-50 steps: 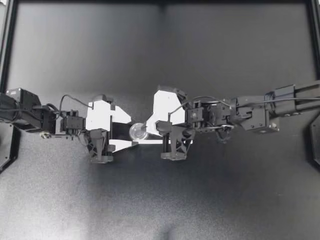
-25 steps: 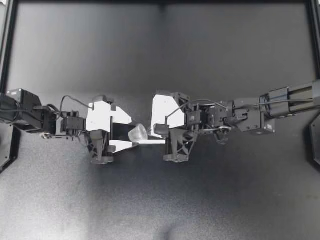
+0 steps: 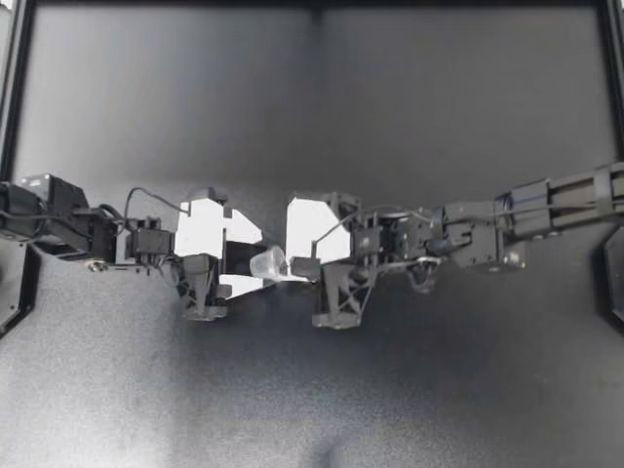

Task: Pick up the plastic cup and open its lid.

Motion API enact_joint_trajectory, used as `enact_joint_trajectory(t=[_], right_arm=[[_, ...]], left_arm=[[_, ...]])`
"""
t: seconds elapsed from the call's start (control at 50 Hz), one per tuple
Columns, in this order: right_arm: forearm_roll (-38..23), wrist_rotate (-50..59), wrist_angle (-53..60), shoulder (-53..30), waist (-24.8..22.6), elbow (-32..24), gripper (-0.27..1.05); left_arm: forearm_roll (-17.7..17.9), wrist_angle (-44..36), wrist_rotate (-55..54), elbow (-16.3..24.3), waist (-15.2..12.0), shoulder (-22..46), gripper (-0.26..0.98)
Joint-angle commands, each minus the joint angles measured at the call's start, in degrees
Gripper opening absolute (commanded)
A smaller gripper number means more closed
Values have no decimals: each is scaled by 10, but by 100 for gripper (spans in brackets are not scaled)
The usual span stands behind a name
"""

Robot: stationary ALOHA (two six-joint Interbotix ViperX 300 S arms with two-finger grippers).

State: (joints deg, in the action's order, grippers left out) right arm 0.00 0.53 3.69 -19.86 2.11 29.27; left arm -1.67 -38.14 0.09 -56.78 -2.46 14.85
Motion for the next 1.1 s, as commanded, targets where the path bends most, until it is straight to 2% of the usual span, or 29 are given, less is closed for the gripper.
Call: enact_joint_trajectory(t=[0.0,0.54,0.68,0.92,1.08], right_arm=[[0,1,4,11,-4,-11,-19],[0,0,4,11,-4,-6,-19],[0,0,4,22,-1,3,-19],[0,1,25,97,2,47,-19],[0,-2,96,207,0,109,-19]], left_arm=[[-1,-2,1,10,1,-6,57],[-22,-1,1,13,7,-7,31],[-23,-2,1,12,8,-10,29],[-23,-2,1,12,7,-18,29],[-23,-18,1,18,8,-46,28]])
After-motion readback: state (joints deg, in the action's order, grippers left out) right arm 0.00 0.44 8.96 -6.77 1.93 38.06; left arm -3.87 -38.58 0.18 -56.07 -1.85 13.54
